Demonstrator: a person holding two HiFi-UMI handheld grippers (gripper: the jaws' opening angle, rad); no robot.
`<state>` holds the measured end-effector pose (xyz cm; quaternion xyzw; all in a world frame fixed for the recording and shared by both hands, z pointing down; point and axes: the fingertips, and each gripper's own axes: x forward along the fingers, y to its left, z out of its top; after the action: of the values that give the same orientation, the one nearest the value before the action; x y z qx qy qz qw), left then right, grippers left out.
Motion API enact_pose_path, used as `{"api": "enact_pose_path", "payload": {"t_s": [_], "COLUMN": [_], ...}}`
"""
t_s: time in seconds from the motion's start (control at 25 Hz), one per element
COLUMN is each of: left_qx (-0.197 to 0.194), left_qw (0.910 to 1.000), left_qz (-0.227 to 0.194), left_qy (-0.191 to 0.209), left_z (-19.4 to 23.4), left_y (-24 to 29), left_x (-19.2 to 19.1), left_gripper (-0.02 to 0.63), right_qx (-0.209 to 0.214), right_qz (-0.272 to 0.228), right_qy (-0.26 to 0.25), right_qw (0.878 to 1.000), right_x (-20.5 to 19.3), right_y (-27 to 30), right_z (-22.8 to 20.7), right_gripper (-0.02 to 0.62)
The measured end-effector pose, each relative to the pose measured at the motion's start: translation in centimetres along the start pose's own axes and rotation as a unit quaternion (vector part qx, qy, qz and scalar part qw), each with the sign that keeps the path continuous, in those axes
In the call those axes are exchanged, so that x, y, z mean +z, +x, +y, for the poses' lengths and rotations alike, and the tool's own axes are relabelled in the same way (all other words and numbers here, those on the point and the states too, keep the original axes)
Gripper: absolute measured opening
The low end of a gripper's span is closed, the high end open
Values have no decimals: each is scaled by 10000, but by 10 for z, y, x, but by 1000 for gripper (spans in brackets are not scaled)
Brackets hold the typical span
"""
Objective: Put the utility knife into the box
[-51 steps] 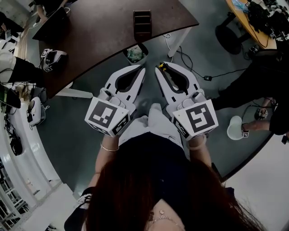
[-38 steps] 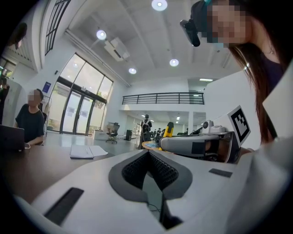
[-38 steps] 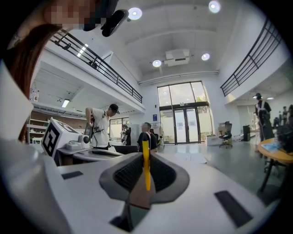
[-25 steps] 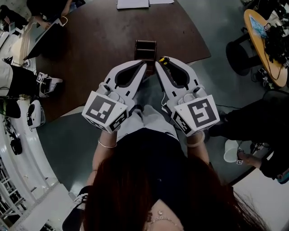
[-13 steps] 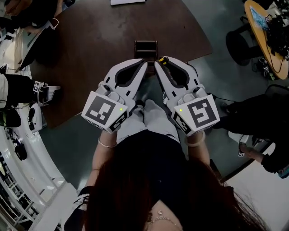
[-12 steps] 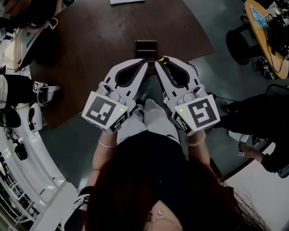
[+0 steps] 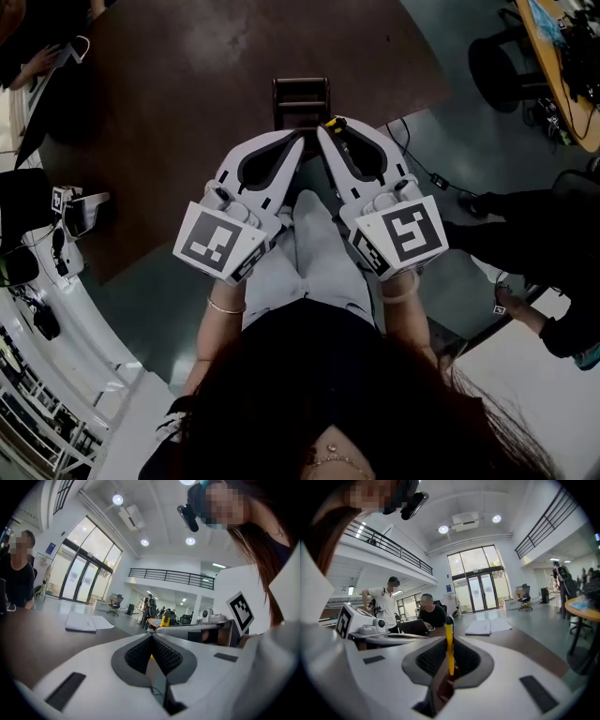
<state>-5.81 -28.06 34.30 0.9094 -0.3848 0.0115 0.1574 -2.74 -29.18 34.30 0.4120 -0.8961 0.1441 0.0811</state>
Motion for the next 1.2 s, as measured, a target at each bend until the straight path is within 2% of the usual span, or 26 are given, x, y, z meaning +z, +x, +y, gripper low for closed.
{"api": "enact_pose_path", "payload": {"t_s": [0.32,0.72,0.96,1.2], "left_qx": [165,264,336,361], "left_qw": [9992,9972,9958,9954], "left_qz": [152,364,431,433], "left_qy": [-335,-596,-733,-780], "left_z": [24,38,42,43], "left_y": [13,19,17,18], "left_x": [-38,-81,-99,-104], "left_gripper": [0,0,2,2], "right_qx": [-50,-53,-210,-265], "right_qz": [553,942,689,670], "right_qy": [458,455,522,286], "right_qw": [9974,9945,9960,9970], "right_x": [-64,-121,-132,-136], "right_y": [19,35,37,40], "right_z": [-11,-14,-14,-14], "right_gripper": [57,57,57,57]}}
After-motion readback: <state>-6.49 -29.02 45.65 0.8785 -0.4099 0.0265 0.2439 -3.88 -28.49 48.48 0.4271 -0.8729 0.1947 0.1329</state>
